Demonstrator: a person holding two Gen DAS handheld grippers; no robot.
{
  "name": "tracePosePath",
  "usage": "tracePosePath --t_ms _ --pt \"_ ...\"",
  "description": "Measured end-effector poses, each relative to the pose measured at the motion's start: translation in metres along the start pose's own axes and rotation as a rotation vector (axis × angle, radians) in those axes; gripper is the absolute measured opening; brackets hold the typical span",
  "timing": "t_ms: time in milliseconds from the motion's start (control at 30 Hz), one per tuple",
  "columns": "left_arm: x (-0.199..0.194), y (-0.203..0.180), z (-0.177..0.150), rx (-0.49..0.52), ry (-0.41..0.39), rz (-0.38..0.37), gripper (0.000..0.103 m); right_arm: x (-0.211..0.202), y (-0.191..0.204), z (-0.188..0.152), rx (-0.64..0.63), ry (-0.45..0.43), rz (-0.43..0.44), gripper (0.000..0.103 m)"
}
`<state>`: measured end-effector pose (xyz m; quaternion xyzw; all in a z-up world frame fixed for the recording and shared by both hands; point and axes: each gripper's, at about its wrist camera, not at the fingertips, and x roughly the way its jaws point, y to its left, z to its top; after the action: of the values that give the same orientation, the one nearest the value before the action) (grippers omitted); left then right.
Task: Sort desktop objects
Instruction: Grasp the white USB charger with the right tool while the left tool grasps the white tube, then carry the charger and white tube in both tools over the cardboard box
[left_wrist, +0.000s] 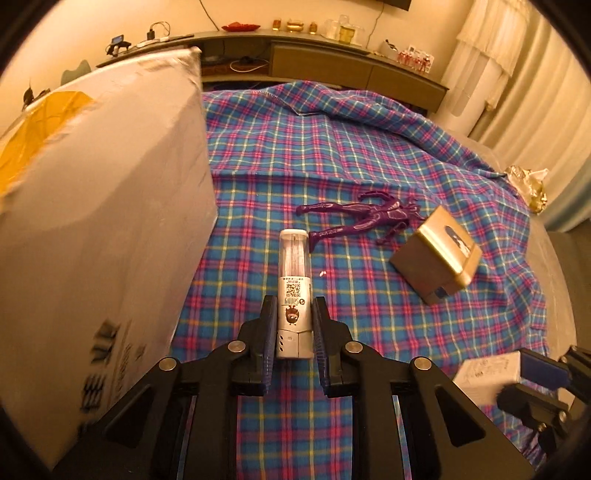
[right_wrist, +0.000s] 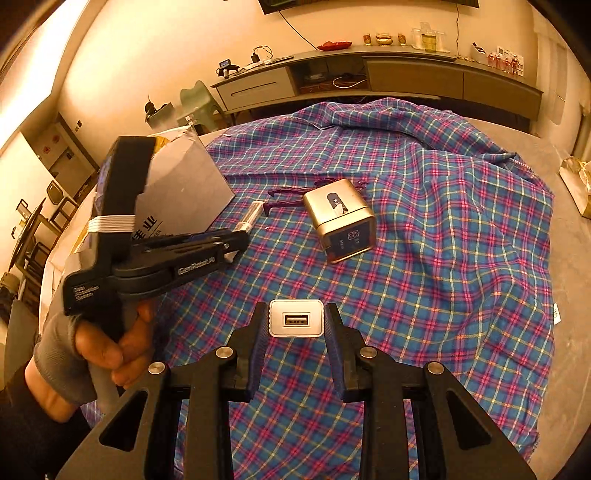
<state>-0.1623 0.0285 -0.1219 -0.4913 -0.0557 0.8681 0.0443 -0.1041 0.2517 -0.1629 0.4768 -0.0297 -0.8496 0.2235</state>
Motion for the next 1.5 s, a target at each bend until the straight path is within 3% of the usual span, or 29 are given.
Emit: tracePosePath --t_ms 167,433,700,1133,1500 --pt "-0.024 -0.003 -0.01 0.005 -0.011 -0.022 0.02 -0.005 -0.001 -0.003 0.004 -0.013 -0.001 0.031" --pt "-0.074 -0.027 -0.04 0.121 -0.043 -0.108 0.02 -0.017 0.009 -0.003 -0.003 -0.052 -0.01 0.031" --pt "-0.108 -0.03 -0.052 0.172 -0.081 -0.157 0.02 -0.025 0.029 -0.009 -0.022 -0.082 -0.02 0.031" --pt "-0.153 -0.01 -0.059 0.177 -0.156 -0.208 0.02 -0.054 0.057 -0.025 0.056 -0.171 -0.029 0.031" --pt "-0.186 0.006 -0.064 0.168 -0.226 -0.231 0.02 -0.077 0.084 -0.035 0.048 -0.179 -0.057 0.031"
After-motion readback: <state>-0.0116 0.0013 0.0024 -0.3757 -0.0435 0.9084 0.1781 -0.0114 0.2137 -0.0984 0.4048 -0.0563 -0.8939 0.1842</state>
